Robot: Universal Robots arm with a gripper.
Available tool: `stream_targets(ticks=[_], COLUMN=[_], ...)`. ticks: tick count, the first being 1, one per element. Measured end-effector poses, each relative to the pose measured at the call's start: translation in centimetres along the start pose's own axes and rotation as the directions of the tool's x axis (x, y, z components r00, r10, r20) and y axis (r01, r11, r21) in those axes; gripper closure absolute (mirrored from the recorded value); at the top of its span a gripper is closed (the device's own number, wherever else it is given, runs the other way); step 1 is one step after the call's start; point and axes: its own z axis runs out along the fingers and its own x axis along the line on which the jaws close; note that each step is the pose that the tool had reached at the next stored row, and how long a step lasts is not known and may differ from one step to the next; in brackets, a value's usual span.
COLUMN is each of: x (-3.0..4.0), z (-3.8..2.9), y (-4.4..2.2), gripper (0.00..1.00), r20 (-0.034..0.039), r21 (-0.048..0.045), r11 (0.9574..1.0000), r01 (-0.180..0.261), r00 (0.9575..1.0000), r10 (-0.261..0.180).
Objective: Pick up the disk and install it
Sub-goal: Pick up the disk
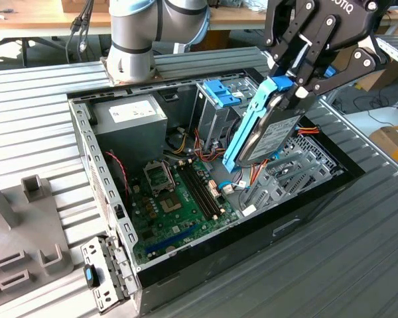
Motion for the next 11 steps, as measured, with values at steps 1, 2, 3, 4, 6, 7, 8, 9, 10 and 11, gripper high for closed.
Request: stream_targets(ticks=[1, 2, 3, 4, 6, 7, 8, 9, 10, 11], x=[0.04, 0.06, 0.08, 0.08, 0.11, 0.12, 0.12, 0.13, 0.14, 0.15], z=[0.02, 0.04, 0.04, 0.06, 0.12, 0.14, 0.14, 0.14, 0.15, 0.15], y=[-0.01, -0.01, -0.02, -0.02, -0.19, -0.39, -0.64, -0.84, -1.00, -1.16], gripper=[0.64, 0.64, 0.64, 0.64, 0.64, 0.64, 0.64, 0.64, 0.64, 0.64], r20=[-0.0001, -0.0003, -0.0006, -0.0006, -0.0003, -0.0003, -0.0004, -0.0004, -0.0006, -0.0009], r21=[0.0015, 0.0025, 0.0033, 0.0040, 0.0045, 0.0045, 0.0045, 0.0045, 0.0045, 0.0045], r11=[1.0000, 1.0000, 1.0000, 1.0000, 1.0000, 1.0000, 1.0000, 1.0000, 1.0000, 1.0000], r01=[0.000, 0.000, 0.001, 0.001, 0.001, 0.000, 0.001, 0.001, 0.000, 0.000], r00=[1.0000, 1.0000, 1.0000, 1.0000, 1.0000, 1.0000, 1.0000, 1.0000, 1.0000, 1.0000], r10=[0.000, 0.000, -0.001, -0.001, -0.001, 0.000, -0.001, -0.001, 0.000, 0.000])
